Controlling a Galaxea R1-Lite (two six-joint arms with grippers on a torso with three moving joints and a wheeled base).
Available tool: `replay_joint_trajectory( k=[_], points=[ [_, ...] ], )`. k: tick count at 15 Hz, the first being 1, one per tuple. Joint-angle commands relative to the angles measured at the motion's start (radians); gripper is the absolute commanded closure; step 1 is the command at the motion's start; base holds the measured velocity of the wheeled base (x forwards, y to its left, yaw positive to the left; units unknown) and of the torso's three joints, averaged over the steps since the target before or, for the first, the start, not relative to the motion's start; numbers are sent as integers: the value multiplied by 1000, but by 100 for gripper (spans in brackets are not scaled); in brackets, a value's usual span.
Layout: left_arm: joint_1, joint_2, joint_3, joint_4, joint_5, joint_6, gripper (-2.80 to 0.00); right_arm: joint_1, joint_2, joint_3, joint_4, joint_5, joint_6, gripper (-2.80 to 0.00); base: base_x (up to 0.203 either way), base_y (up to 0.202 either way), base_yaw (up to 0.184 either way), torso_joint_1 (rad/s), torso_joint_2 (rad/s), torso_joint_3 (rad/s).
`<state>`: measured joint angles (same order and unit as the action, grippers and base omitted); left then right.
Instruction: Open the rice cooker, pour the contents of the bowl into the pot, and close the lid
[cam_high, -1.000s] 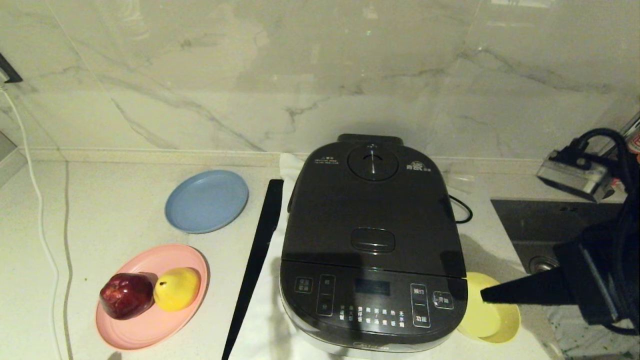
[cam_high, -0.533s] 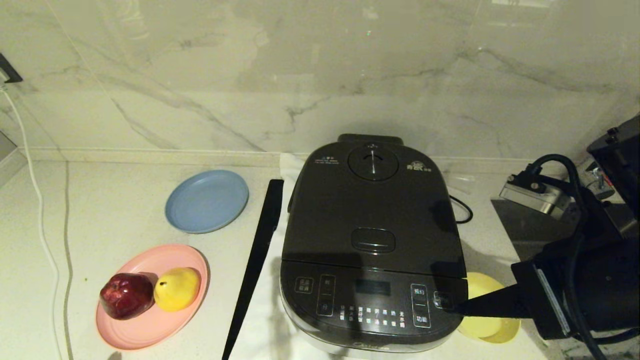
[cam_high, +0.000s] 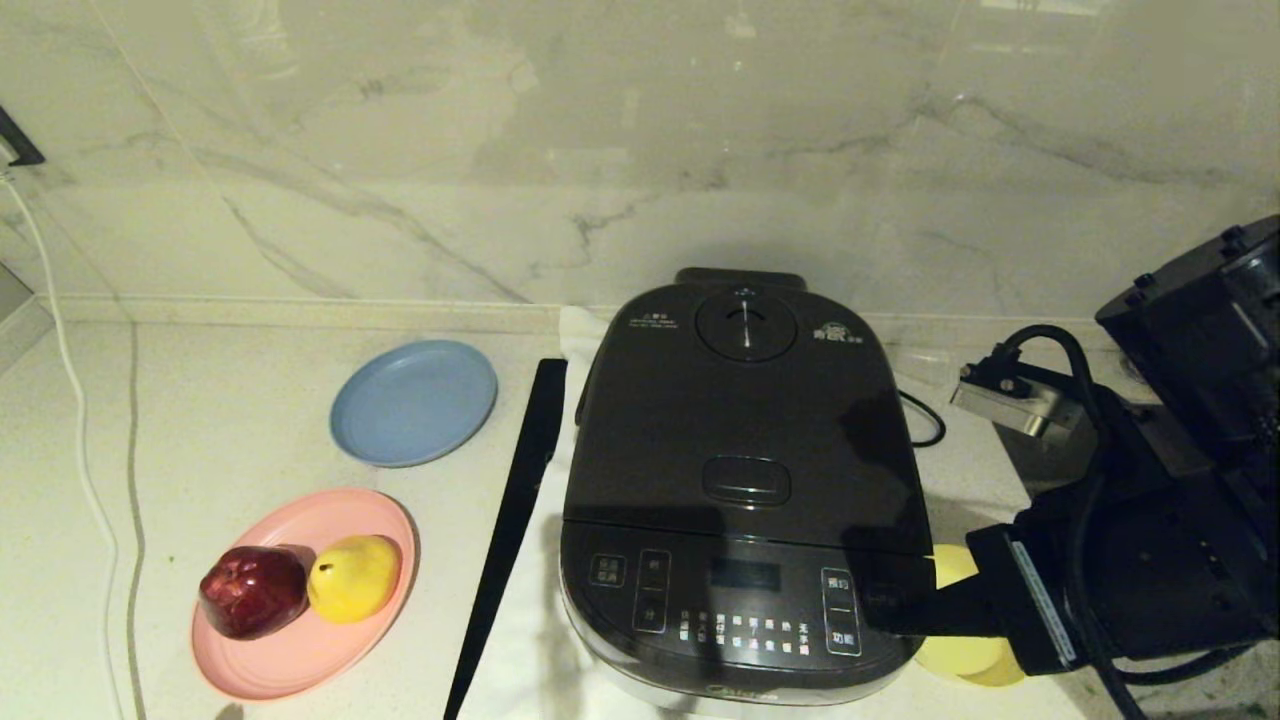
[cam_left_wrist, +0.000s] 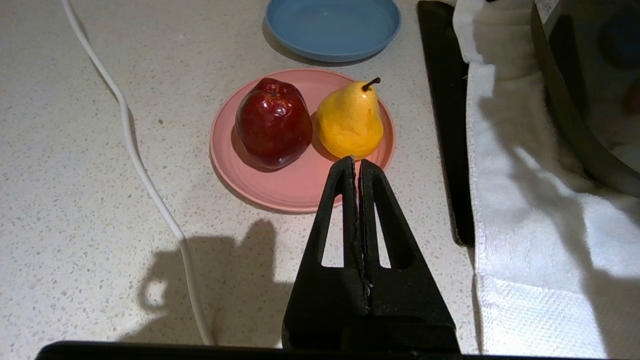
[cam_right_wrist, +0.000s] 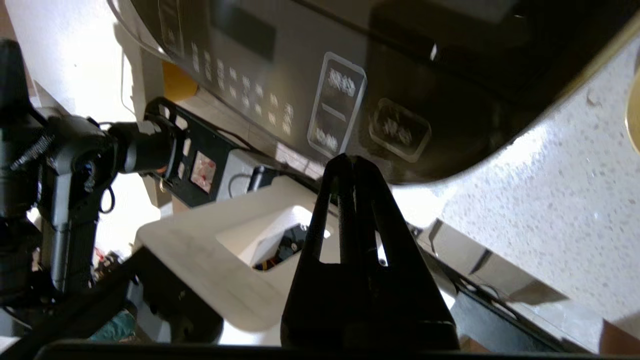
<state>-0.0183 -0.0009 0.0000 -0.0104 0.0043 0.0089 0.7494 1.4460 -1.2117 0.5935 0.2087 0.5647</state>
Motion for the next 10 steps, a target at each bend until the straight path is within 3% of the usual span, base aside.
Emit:
replay_joint_trajectory(
  k=[1, 10],
  points=[
    [0, -1, 3, 0, 0, 0, 0, 2, 16, 1, -1, 1, 4, 0, 0, 0, 0, 0, 0, 0],
    [0, -1, 3, 0, 0, 0, 0, 7, 22, -3, -1, 0, 4, 0, 0, 0, 0, 0, 0, 0]
  ],
)
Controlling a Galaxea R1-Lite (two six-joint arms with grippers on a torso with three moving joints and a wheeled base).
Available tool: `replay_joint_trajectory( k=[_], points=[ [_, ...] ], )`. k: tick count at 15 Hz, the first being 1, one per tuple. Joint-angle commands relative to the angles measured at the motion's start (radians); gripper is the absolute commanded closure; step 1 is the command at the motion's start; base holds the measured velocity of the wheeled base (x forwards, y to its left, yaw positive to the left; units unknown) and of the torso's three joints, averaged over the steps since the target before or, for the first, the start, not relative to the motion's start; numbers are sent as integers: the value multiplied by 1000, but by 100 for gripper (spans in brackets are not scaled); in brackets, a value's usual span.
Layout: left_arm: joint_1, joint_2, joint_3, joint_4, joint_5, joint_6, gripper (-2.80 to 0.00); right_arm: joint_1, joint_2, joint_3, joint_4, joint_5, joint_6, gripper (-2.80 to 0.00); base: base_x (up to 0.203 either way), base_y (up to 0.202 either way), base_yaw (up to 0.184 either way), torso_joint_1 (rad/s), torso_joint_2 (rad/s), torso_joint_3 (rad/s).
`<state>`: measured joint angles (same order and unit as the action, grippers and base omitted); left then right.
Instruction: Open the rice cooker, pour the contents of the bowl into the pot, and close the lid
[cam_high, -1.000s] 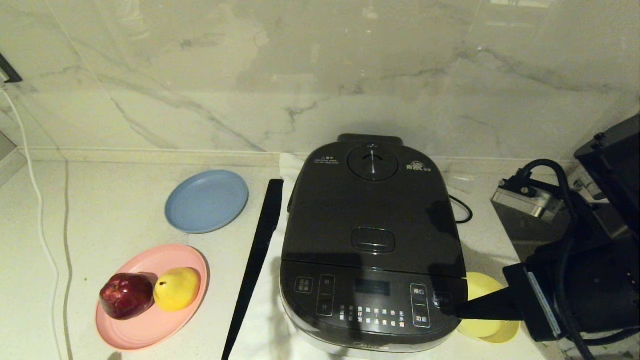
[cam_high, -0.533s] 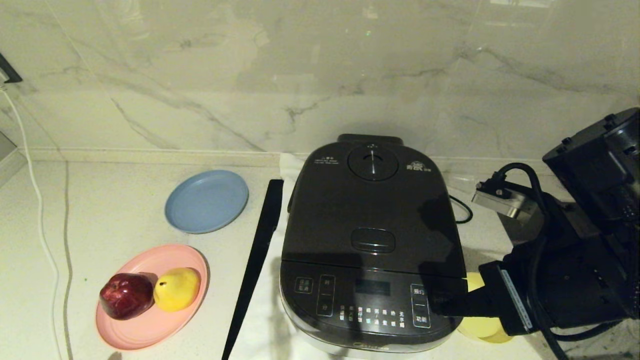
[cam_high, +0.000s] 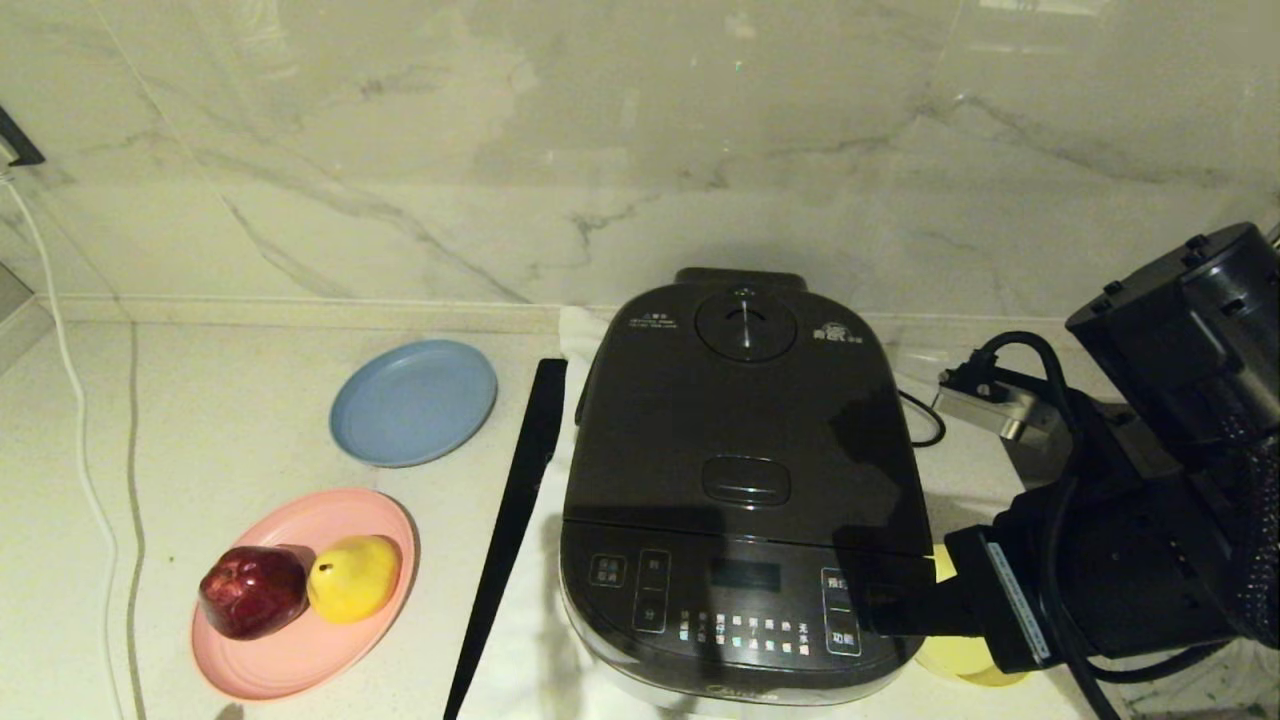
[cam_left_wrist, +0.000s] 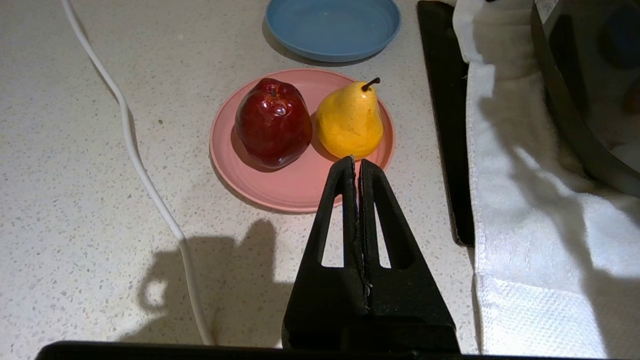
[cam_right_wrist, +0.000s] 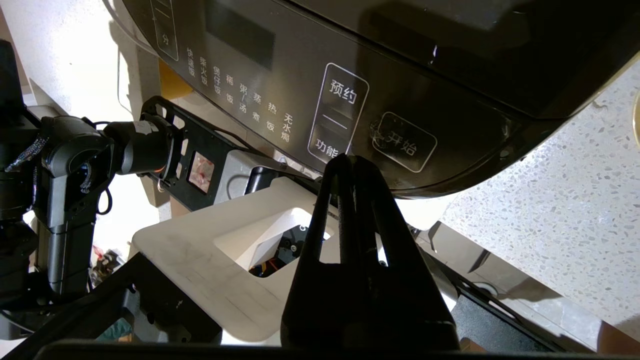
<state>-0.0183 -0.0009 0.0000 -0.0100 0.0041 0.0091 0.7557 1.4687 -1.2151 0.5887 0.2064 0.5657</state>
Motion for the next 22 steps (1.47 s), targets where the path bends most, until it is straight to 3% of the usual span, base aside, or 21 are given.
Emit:
replay_joint_trajectory(
  k=[1, 22],
  points=[
    [0, -1, 3, -1, 1, 0, 0, 1, 2, 0, 3, 2, 3, 0, 0, 0, 0, 0, 0, 0],
    [0, -1, 3, -1, 1, 0, 0, -21, -17, 28, -7, 3, 8, 0, 0, 0, 0, 0, 0, 0]
  ],
)
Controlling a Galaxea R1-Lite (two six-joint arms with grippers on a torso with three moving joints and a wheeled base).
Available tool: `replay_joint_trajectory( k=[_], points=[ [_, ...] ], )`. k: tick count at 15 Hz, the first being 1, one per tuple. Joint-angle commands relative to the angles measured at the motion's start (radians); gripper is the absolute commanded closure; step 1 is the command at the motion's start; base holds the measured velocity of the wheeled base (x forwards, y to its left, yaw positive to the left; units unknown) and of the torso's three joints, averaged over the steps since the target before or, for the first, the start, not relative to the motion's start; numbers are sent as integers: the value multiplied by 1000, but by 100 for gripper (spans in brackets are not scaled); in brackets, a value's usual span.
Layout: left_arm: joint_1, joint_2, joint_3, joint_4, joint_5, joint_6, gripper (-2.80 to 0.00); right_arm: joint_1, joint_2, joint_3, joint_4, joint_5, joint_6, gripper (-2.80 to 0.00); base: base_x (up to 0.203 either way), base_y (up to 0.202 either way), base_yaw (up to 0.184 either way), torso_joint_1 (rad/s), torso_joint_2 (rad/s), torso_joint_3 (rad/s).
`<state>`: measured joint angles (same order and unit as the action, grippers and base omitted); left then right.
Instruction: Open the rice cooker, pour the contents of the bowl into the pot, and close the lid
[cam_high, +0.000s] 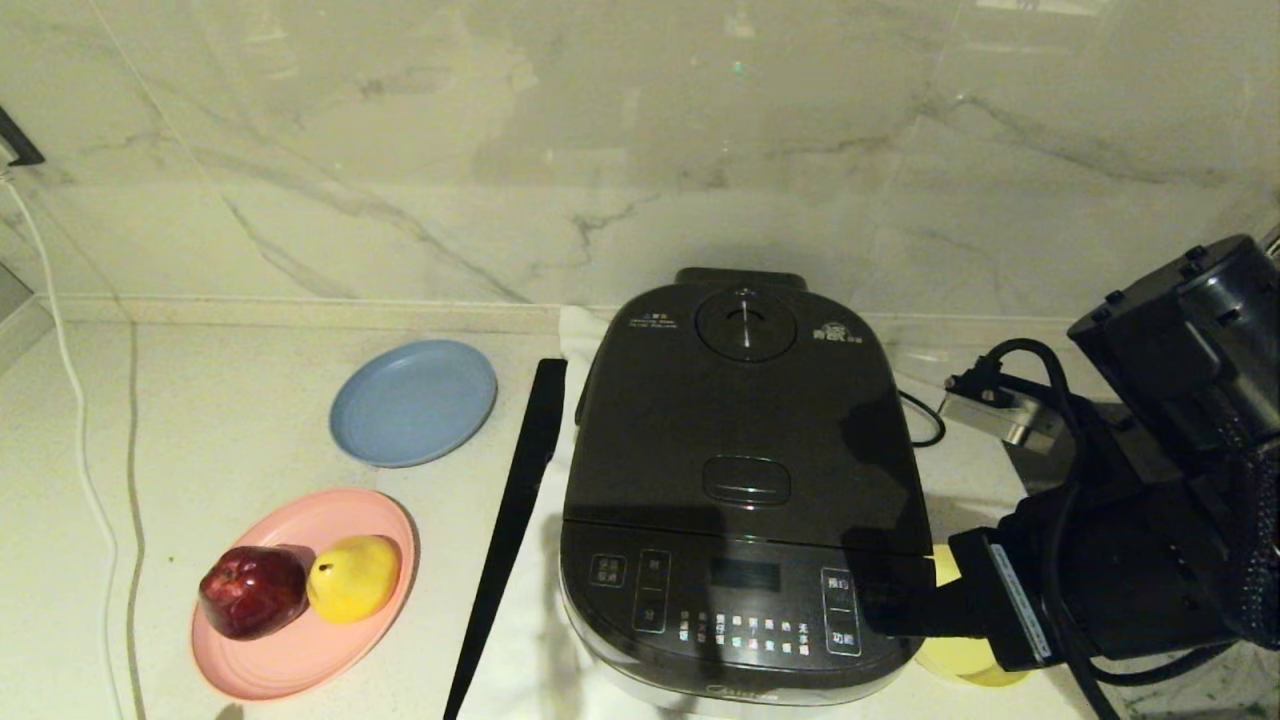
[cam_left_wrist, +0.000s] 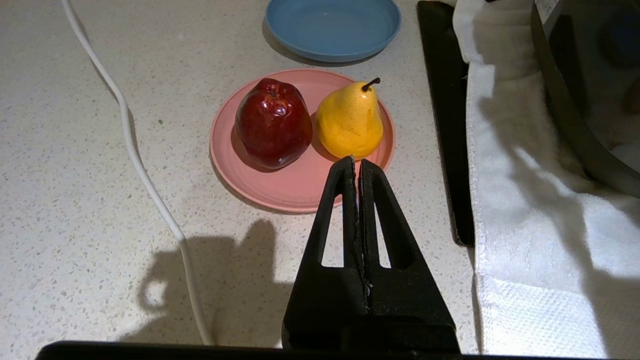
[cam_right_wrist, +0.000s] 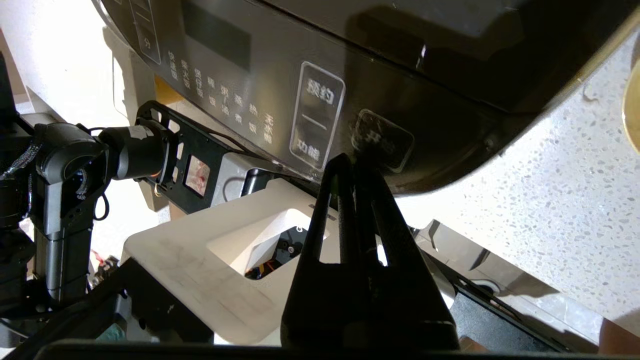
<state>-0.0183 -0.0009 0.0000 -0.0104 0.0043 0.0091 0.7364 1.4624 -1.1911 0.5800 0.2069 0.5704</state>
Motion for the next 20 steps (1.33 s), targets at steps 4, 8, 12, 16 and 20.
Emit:
replay_joint_trajectory(
  k=[4, 8, 12, 16, 20],
  points=[
    [0, -1, 4, 0, 0, 0, 0, -2, -4, 4, 0, 3, 2, 0, 0, 0, 0, 0, 0, 0],
    [0, -1, 4, 0, 0, 0, 0, -8, 0, 37, -19, 5, 3, 0, 0, 0, 0, 0, 0, 0],
    [0, -1, 3, 0, 0, 0, 0, -11, -3, 47, -29, 5, 3, 0, 0, 0, 0, 0, 0, 0],
    [0, -1, 3, 0, 0, 0, 0, -17, -4, 53, -35, 5, 2, 0, 0, 0, 0, 0, 0, 0],
    [0, -1, 5, 0, 0, 0, 0, -31, -2, 61, -35, 7, 2, 0, 0, 0, 0, 0, 0, 0]
  ],
)
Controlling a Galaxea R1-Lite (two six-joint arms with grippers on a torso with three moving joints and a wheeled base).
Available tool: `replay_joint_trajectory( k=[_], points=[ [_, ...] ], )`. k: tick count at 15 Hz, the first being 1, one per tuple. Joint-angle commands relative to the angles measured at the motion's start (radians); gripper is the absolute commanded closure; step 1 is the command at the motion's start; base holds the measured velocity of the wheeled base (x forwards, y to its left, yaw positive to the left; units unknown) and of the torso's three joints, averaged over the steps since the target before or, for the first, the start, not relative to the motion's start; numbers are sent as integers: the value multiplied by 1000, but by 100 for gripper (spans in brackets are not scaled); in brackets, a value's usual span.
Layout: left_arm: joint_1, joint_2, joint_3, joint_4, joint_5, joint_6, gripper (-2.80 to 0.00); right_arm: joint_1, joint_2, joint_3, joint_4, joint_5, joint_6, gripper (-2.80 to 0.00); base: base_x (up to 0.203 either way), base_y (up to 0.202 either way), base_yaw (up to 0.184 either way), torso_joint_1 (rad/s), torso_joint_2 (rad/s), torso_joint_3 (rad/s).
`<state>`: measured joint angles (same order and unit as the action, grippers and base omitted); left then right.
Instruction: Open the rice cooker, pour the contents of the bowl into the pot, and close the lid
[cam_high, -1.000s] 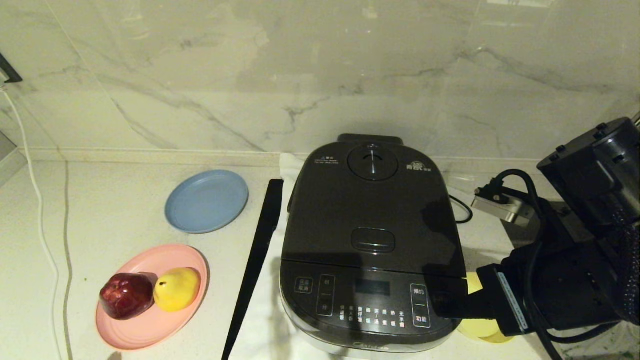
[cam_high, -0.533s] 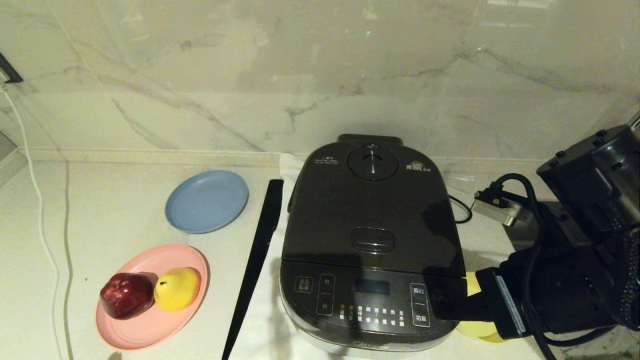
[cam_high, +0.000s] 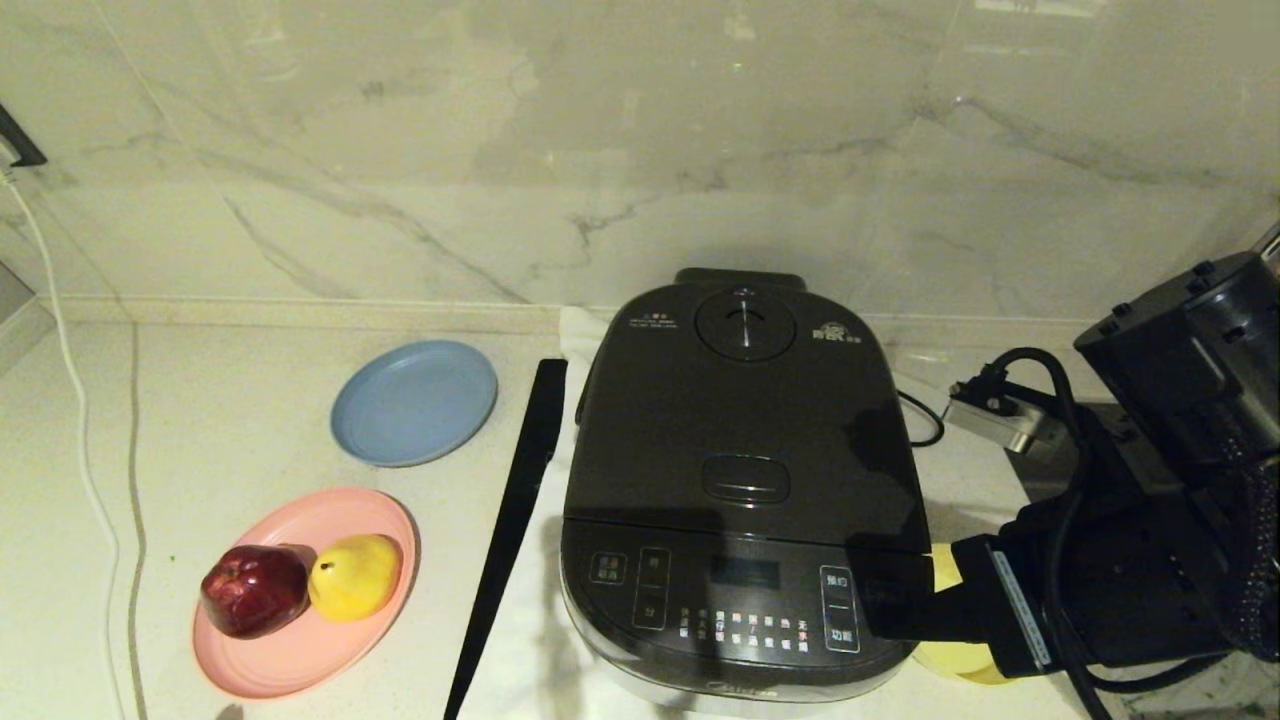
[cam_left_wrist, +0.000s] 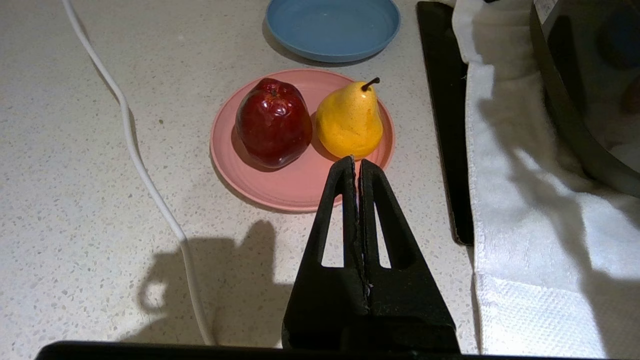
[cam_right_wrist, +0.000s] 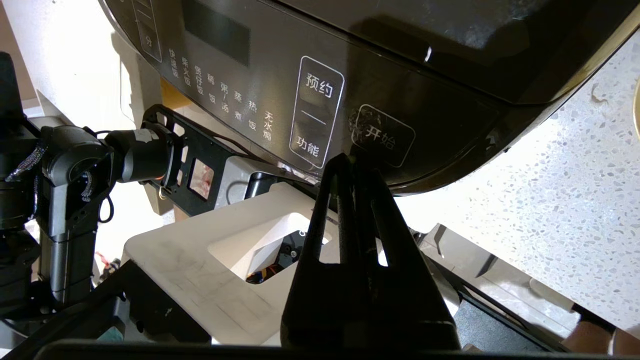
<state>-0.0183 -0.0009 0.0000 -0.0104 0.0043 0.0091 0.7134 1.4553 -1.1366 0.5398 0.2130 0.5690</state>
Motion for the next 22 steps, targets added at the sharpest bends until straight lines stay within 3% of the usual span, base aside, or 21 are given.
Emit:
replay_joint_trajectory(
  k=[1, 10, 14, 17, 20, 22],
  points=[
    [0, -1, 3, 0, 0, 0, 0, -12, 5, 10, 4, 1, 3, 0, 0, 0, 0, 0, 0, 0],
    [0, -1, 3, 0, 0, 0, 0, -56, -176, -46, -115, -19, 59, 0, 0, 0, 0, 0, 0, 0],
    [0, -1, 4, 0, 0, 0, 0, -169, -263, -112, -116, -262, 5, 0, 0, 0, 0, 0, 0, 0],
    [0, -1, 3, 0, 0, 0, 0, -200, -361, -157, -108, -524, -144, 0, 0, 0, 0, 0, 0, 0],
    [0, -1, 3, 0, 0, 0, 0, -227, -516, -101, -95, -626, -239, 0, 0, 0, 0, 0, 0, 0],
    [0, -1, 3, 0, 0, 0, 0, -324, -634, -26, -90, -642, -280, 0, 0, 0, 0, 0, 0, 0]
  ],
)
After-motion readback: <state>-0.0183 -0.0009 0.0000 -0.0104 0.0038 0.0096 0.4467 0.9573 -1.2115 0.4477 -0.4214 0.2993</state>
